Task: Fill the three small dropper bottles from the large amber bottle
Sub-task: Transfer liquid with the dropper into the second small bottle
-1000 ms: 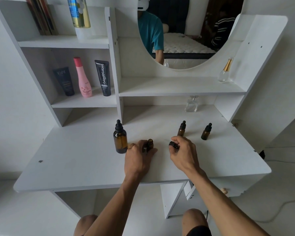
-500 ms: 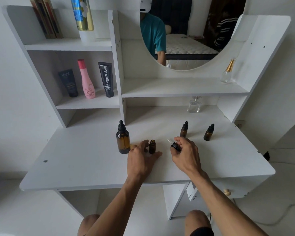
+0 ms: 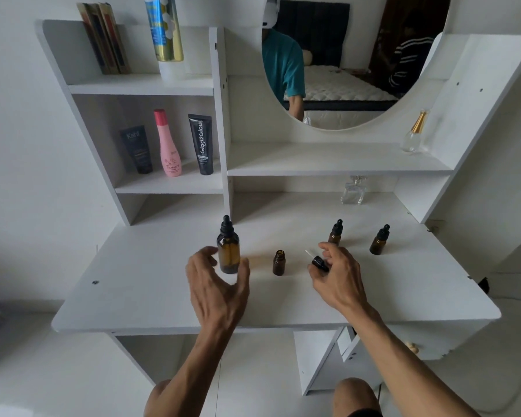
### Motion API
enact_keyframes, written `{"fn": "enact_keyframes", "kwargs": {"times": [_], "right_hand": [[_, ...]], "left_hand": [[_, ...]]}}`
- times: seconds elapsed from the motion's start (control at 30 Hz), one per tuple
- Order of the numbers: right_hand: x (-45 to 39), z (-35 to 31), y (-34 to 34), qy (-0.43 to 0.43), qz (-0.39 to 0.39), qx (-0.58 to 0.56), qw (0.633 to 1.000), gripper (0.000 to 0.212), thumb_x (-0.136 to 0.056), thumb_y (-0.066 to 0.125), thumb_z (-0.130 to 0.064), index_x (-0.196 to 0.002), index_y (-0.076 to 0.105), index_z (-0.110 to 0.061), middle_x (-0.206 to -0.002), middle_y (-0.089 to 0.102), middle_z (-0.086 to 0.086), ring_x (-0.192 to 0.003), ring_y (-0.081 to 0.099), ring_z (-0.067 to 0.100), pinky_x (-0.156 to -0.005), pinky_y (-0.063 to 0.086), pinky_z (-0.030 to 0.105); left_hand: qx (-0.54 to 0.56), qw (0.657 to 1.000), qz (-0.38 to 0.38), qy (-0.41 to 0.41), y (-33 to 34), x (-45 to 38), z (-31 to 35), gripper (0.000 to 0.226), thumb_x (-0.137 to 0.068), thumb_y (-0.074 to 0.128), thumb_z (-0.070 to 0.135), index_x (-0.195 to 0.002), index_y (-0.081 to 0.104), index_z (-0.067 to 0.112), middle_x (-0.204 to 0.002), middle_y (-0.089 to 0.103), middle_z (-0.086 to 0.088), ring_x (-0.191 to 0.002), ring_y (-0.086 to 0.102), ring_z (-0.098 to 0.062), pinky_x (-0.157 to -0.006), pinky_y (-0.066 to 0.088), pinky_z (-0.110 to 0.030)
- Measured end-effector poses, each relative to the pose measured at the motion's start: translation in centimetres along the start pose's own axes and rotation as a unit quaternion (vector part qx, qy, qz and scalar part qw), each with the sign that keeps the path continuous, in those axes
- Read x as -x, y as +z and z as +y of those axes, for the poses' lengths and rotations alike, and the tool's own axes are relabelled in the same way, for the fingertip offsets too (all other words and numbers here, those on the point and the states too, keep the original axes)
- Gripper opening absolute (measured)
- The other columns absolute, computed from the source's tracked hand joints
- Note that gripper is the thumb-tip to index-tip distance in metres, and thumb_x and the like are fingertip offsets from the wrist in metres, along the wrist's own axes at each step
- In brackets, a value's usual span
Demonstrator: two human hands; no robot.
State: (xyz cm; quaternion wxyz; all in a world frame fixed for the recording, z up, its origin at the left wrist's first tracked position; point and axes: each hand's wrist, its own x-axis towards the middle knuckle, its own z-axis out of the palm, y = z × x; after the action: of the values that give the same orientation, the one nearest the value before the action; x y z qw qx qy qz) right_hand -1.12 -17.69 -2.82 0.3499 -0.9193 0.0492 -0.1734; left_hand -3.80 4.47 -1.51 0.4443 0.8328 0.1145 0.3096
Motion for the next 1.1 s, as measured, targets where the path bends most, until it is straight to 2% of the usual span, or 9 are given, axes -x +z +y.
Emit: {"fn": "enact_keyframes", "kwargs": {"times": [0.13,0.23,0.4,0.5,0.63,0.8,0.87,1.0,1.1], "right_hand": [[0.1,-2.2,-0.6,-0.044,0.042,-0.004,0.998,0.047,-0.083,0.075,-0.019,-0.126,0.059,-0.01,-0.12,0.061,0.01,-0.109,0.061,0.03,-0.092,0.05,0.038],[-0.1,-5.8,-1.1,-0.095,0.056,-0.026,0.994,0.042,-0.084,0.076,-0.021,-0.122,0.062,-0.012,-0.109,0.063,0.006,-0.099,0.061,0.023,-0.087,0.048,0.032],[-1.0,-12.4,-1.6,-0.144,-0.048,-0.047,0.987,0.036,-0.089,0.072,-0.032,-0.122,0.065,-0.017,-0.104,0.067,0.0,-0.092,0.06,0.013,-0.085,0.051,0.029],[-1.9,-15.2,-0.8,-0.147,-0.116,-0.033,0.982,0.042,-0.091,0.07,-0.035,-0.129,0.062,-0.02,-0.11,0.068,-0.003,-0.096,0.061,0.013,-0.087,0.053,0.028],[-3.1,-17.3,0.8,-0.146,-0.157,-0.018,0.977,0.052,-0.087,0.074,-0.039,-0.132,0.06,-0.018,-0.116,0.069,0.001,-0.106,0.063,0.02,-0.092,0.055,0.035],[-4.2,-18.2,1.7,-0.152,-0.178,0.026,0.972,0.032,-0.079,0.083,-0.032,-0.104,0.071,-0.015,-0.1,0.072,0.004,-0.09,0.067,0.024,-0.079,0.058,0.037],[-4.5,-18.5,1.6,-0.159,-0.186,0.043,0.969,0.026,-0.079,0.084,-0.026,-0.1,0.072,-0.015,-0.097,0.073,0.004,-0.086,0.068,0.024,-0.077,0.059,0.037],[-5.1,-18.9,1.0,-0.167,-0.234,0.048,0.957,0.032,-0.081,0.081,-0.011,-0.111,0.072,-0.016,-0.109,0.071,0.004,-0.096,0.067,0.02,-0.085,0.058,0.031],[-5.3,-18.9,0.7,-0.16,-0.247,0.037,0.955,0.039,-0.077,0.085,-0.021,-0.114,0.07,-0.017,-0.106,0.069,0.0,-0.095,0.066,0.017,-0.083,0.057,0.03]], "left_hand": [[0.028,0.997,-0.066,-0.038,0.6,-1.9,-0.9,0.079,-0.077,0.081,0.036,-0.141,0.038,0.018,-0.132,0.043,-0.004,-0.118,0.045,-0.019,-0.092,0.044,-0.032],[0.06,0.991,-0.112,-0.048,1.2,-2.5,-1.5,0.077,-0.081,0.078,0.039,-0.145,0.039,0.021,-0.139,0.049,-0.001,-0.122,0.051,-0.02,-0.1,0.047,-0.038],[0.081,0.989,-0.116,-0.035,1.4,-2.5,-1.3,0.05,-0.087,0.074,0.029,-0.13,0.05,0.024,-0.108,0.062,0.008,-0.091,0.058,-0.014,-0.074,0.041,-0.02],[0.103,0.987,-0.116,-0.043,1.5,-2.4,-1.3,0.049,-0.088,0.073,0.028,-0.131,0.05,0.023,-0.107,0.063,0.008,-0.09,0.061,-0.015,-0.077,0.046,-0.024],[0.114,0.986,-0.115,-0.047,1.6,-2.4,-1.5,0.051,-0.09,0.071,0.03,-0.135,0.049,0.021,-0.113,0.066,0.005,-0.095,0.064,-0.017,-0.08,0.051,-0.027],[0.113,0.985,-0.121,-0.05,1.7,-2.3,-1.8,0.052,-0.091,0.07,0.035,-0.136,0.048,0.022,-0.113,0.066,0.003,-0.096,0.065,-0.017,-0.078,0.049,-0.021],[0.113,0.985,-0.124,-0.048,1.7,-2.4,-1.8,0.052,-0.091,0.07,0.036,-0.136,0.047,0.024,-0.113,0.064,0.006,-0.096,0.063,-0.015,-0.08,0.049,-0.022],[0.116,0.983,-0.132,-0.049,1.7,-2.4,-1.9,0.05,-0.091,0.07,0.032,-0.135,0.047,0.027,-0.111,0.06,0.012,-0.096,0.061,-0.011,-0.079,0.047,-0.018],[0.121,0.982,-0.135,-0.047,1.7,-2.4,-2.1,0.047,-0.091,0.069,0.032,-0.134,0.048,0.029,-0.111,0.062,0.012,-0.093,0.061,-0.008,-0.075,0.045,-0.012]]}}
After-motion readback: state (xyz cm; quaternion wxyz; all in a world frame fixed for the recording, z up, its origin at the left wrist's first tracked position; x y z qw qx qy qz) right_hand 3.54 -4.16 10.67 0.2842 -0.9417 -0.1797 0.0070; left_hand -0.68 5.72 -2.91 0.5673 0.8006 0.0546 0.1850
